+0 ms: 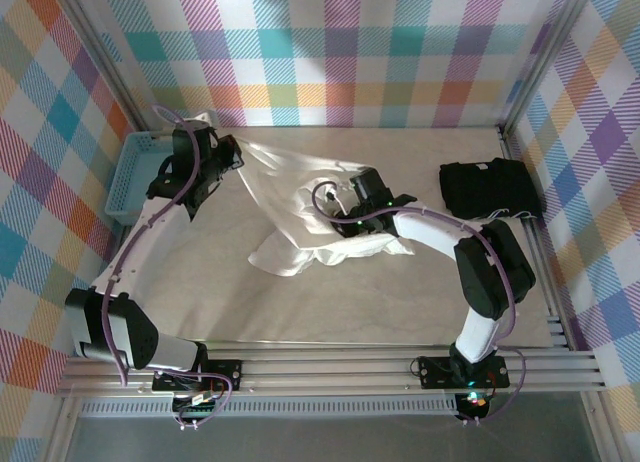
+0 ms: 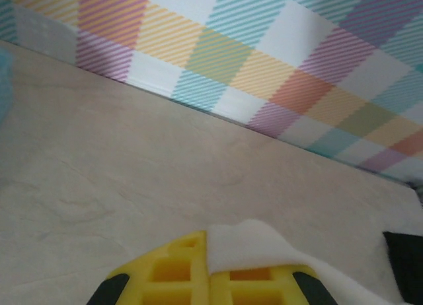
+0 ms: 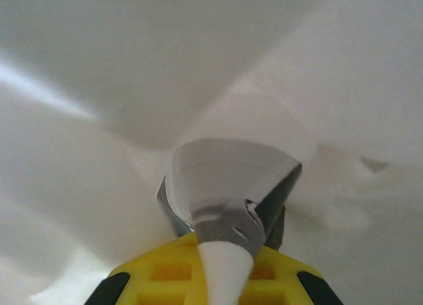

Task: Fold the inside-out t-shirt

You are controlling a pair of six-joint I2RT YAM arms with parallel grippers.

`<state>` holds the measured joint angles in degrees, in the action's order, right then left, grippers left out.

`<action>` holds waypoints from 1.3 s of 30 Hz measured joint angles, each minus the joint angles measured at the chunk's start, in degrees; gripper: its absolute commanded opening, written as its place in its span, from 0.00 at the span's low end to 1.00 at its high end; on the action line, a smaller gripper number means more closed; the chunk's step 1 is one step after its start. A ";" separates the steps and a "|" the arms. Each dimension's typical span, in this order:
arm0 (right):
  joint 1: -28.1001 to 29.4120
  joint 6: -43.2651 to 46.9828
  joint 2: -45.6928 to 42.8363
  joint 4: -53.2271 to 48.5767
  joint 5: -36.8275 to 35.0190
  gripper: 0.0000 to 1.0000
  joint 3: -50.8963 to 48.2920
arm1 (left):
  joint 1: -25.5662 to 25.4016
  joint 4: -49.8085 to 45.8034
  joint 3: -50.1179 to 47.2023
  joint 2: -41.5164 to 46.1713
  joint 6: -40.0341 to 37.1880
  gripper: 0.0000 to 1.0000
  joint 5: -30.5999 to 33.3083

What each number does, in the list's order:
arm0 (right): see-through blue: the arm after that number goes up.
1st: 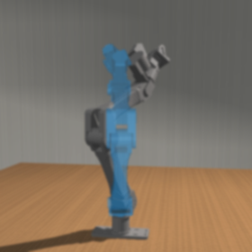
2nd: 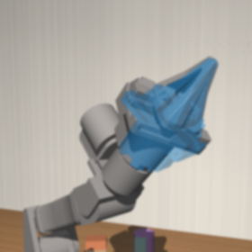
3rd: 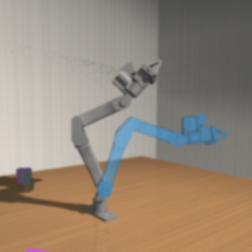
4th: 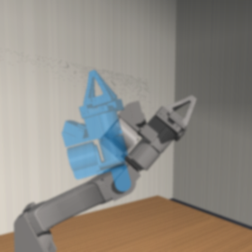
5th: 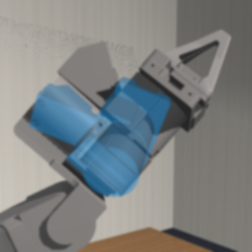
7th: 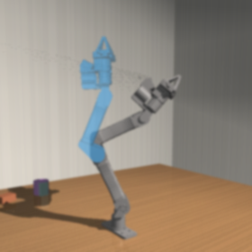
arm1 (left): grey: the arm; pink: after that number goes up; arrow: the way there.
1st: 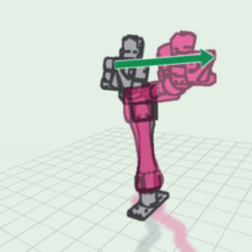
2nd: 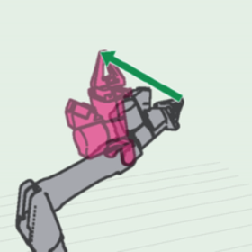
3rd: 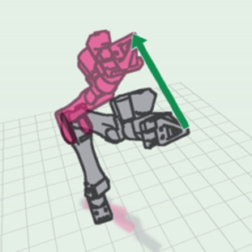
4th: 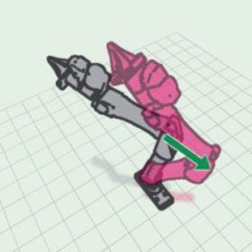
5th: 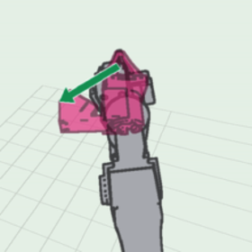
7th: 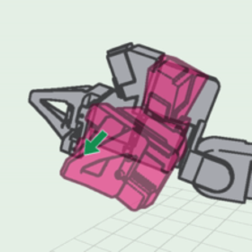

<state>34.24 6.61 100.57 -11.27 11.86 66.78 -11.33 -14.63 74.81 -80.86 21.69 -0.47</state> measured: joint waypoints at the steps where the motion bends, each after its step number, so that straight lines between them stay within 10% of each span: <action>1: 0.11 -0.11 0.00 1.01 1.03 0.00 0.26 | 0.00 0.15 0.00 -0.72 0.17 0.00 -1.11; 34: -10.03 -12.28 -19.63 29.22 11.26 0.00 -10.38 | 13.40 6.40 -19.30 -6.97 9.38 0.00 -2.14; 39: -11.34 -16.74 -19.12 32.04 13.79 0.00 -10.78 | 11.63 8.31 -19.58 -7.67 8.26 0.50 -5.49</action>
<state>22.90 -10.13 81.45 20.78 25.65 56.01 0.30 -6.33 55.22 -88.53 29.95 -5.96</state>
